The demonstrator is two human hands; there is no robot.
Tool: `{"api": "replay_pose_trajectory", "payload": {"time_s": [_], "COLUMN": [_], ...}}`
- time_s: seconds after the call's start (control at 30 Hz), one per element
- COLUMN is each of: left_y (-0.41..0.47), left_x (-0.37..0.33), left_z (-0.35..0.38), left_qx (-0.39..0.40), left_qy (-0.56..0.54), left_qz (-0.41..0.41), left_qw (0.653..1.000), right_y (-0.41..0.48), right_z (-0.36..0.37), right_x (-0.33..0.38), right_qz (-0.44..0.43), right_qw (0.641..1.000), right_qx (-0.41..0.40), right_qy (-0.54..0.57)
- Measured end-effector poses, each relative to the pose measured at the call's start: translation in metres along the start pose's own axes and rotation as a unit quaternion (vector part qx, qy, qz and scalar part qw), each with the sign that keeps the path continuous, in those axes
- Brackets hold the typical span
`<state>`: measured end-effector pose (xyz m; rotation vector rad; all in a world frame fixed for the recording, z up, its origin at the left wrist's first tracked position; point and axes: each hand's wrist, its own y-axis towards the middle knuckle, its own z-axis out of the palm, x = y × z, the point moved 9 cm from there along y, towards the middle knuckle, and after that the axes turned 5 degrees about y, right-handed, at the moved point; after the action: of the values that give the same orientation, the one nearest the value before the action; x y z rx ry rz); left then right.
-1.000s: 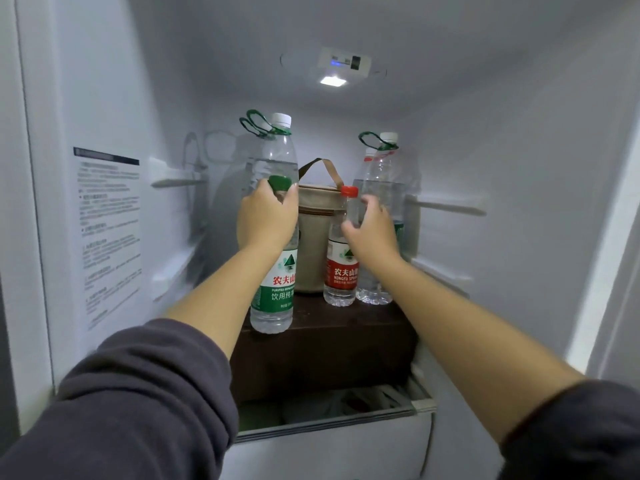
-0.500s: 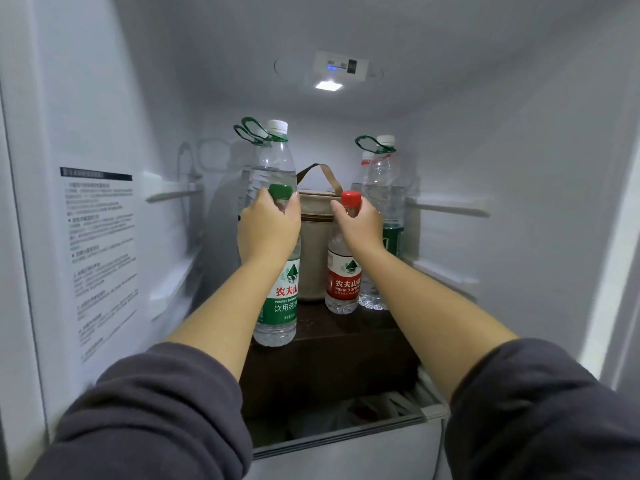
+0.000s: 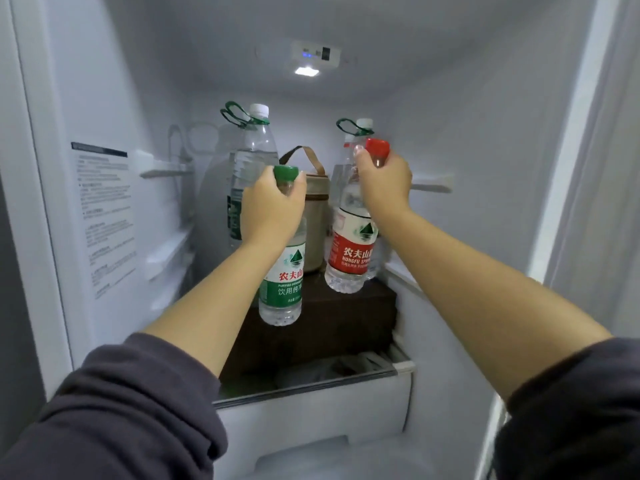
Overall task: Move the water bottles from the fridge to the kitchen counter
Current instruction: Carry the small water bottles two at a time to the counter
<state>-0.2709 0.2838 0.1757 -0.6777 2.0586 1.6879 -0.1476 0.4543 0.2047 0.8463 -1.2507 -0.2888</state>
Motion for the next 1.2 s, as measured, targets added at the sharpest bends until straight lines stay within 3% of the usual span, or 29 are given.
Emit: {"api": "replay_pose_trajectory", "payload": {"time_s": [0.37,0.73,0.97,1.1,1.2], "left_y": [-0.074,-0.095,-0.136,-0.183,-0.196], "left_x": [0.020,0.066,0.103,0.146,0.158], "left_z": [0.015,0.029,0.039,0.054,0.056], "left_qx": [0.014,0.025,0.113,0.170,0.189], "left_qy": [-0.012,-0.052,-0.115,-0.105,-0.104], "left_qz": [-0.006,-0.045,-0.109,-0.192,-0.208], "left_qw": [1.000,0.997,0.981,0.961,0.954], "right_y": [-0.096,-0.110,-0.153,-0.201,-0.206], "right_z": [-0.015,0.010,-0.002,-0.006,-0.008], "right_x": [-0.084,-0.118,-0.157,-0.210,-0.209], "right_qz": [0.049,0.070,0.131,0.220,0.218], "right_qw": [0.997,0.993,0.983,0.962,0.963], "right_qx": [0.037,0.081,0.114,0.156,0.156], "right_qy": [-0.043,-0.039,0.053,0.032,0.020]}}
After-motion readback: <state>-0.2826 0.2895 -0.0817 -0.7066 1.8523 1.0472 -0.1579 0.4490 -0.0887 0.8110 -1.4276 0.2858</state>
